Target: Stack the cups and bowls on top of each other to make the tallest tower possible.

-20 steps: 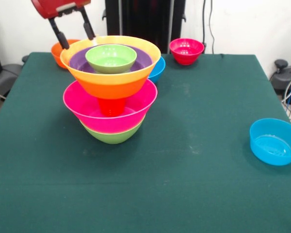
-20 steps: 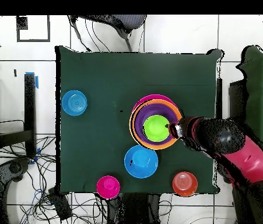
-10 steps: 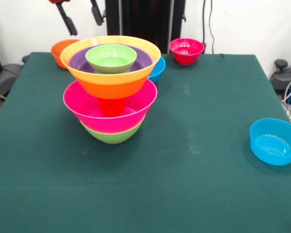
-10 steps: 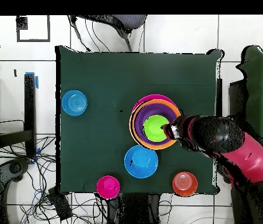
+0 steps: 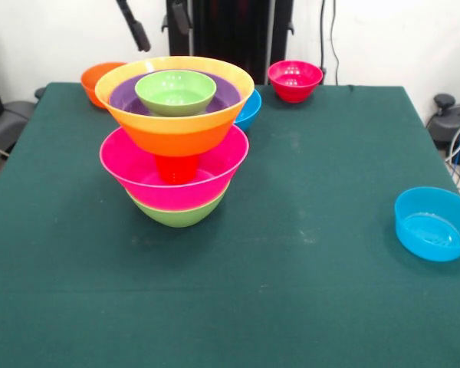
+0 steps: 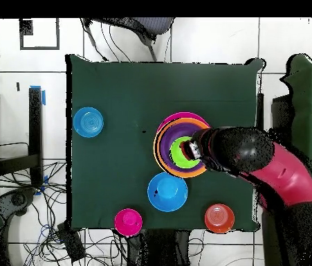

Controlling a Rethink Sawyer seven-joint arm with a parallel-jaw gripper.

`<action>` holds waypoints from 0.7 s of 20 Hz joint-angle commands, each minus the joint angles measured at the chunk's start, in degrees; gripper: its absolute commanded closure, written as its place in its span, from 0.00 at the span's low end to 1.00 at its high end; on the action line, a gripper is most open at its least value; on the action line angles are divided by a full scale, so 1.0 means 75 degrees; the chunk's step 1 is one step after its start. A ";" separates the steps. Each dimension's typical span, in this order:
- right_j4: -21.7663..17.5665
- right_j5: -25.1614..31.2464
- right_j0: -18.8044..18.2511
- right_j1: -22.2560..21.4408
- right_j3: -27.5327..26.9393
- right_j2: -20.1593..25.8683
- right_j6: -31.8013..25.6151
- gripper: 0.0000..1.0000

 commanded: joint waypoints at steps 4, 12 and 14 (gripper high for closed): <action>-0.0418 0.0465 0.1245 -0.0015 -0.0355 -0.0474 0.2371 0.00; -0.0351 0.0411 0.2163 -0.0021 -0.0489 -0.0920 0.3131 0.00; -0.0380 0.0518 0.2363 -0.0048 -0.0598 -0.1009 0.3352 0.00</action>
